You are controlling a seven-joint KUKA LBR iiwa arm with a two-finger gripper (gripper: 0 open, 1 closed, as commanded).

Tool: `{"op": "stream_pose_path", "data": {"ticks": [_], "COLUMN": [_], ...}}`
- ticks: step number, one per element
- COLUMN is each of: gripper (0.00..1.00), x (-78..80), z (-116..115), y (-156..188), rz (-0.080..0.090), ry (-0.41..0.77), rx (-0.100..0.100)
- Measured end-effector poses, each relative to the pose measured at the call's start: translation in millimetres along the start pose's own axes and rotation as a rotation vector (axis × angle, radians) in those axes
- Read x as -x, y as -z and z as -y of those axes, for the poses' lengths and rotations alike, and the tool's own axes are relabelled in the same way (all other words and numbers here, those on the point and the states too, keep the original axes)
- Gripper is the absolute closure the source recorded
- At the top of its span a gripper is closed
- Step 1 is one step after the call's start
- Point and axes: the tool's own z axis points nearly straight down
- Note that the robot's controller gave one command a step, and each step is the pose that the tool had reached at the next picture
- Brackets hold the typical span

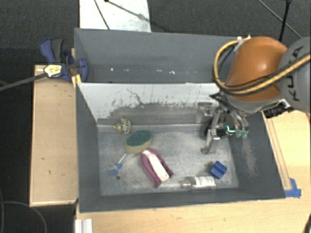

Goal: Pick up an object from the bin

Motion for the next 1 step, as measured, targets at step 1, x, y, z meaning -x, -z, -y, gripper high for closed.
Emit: {"op": "stream_pose_path", "data": {"ticks": [1], "gripper": [0.0], "x": [-35.3], "z": [71.5], "y": [-97.9], "rz": [-0.001], "ry": [-0.169], "rx": [-0.001]}}
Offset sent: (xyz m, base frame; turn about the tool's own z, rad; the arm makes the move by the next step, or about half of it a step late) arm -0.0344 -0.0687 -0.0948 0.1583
